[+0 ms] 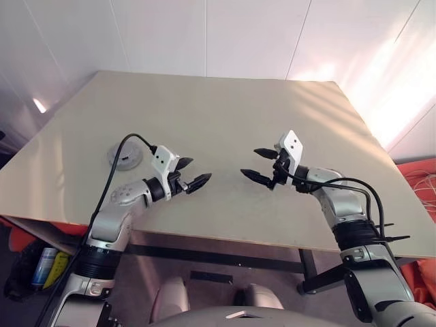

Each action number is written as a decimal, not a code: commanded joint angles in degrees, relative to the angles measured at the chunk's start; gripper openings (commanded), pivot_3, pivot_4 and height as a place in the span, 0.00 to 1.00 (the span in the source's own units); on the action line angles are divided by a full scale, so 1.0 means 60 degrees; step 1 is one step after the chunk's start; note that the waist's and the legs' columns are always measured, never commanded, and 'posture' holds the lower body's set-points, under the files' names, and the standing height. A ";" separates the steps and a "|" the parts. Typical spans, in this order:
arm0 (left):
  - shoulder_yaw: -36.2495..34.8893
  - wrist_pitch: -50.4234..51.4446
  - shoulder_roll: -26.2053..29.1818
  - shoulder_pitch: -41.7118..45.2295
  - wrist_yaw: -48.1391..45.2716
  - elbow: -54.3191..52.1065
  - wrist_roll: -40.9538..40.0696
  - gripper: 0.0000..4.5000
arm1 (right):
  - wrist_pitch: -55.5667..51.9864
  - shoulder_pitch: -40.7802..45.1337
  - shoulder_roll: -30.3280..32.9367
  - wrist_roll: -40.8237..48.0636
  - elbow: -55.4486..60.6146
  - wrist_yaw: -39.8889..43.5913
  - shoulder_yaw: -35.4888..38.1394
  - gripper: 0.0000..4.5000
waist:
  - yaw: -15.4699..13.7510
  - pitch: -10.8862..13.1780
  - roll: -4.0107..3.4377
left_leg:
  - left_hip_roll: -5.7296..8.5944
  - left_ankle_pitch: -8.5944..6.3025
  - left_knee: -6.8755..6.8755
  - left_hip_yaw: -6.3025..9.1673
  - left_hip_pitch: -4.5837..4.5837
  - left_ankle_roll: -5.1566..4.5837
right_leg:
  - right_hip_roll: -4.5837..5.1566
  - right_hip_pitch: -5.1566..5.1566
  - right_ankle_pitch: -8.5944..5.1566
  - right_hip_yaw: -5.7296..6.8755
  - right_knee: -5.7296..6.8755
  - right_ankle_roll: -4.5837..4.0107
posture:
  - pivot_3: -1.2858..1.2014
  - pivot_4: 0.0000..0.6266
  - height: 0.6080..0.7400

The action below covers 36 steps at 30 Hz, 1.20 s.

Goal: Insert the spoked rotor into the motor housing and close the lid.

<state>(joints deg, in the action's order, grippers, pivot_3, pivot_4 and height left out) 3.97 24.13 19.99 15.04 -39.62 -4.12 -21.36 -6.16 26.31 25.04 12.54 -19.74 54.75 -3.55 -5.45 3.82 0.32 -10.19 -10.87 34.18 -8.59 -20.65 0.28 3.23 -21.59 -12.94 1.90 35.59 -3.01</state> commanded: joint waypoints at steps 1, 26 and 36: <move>-0.0197 -0.0295 -0.0021 0.0135 0.0000 -0.0018 0.0008 0.99 | 0.0342 0.0124 -0.0044 0.0133 0.0208 -0.0056 0.0229 1.00 | 0.0001 0.0000 0.0000 | 0.0000 0.0000 0.0000 0.0000 0.0000 0.0000 | 0.0000 -0.0001 0.0000 0.0000 0.0000 0.0000 | 0.52 0.00 1.00; -0.0180 -0.1182 -0.0177 0.0140 -0.0016 0.0761 0.0316 0.99 | 0.0785 0.0167 -0.0163 -0.0060 0.0060 -0.0518 0.0232 1.00 | 0.0002 0.0000 -0.0001 | -0.0001 -0.0001 -0.0009 -0.0002 -0.0073 -0.0001 | 0.0000 -0.0077 0.0001 0.0000 -0.0007 -0.0001 | 0.52 0.00 1.00; -0.0219 -0.1097 -0.0180 -0.0071 0.0050 0.0504 0.0261 0.99 | 0.0752 0.0207 -0.0236 -0.0011 0.0017 -0.0494 0.0149 1.00 | 0.0003 0.0001 -0.0001 | -0.0001 -0.0001 -0.0011 -0.0003 -0.0072 -0.0001 | 0.0000 -0.0079 0.0000 -0.0002 -0.0007 -0.0001 | 0.52 0.00 1.00</move>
<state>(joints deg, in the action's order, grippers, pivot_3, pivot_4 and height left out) 3.88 18.43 18.96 14.19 -39.61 1.30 -19.48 -2.59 26.29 23.83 11.87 -19.78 51.60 -3.51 -5.43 3.83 0.31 -10.20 -10.88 34.11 -8.61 -21.09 0.28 3.23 -22.07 -12.94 1.89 35.55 -3.01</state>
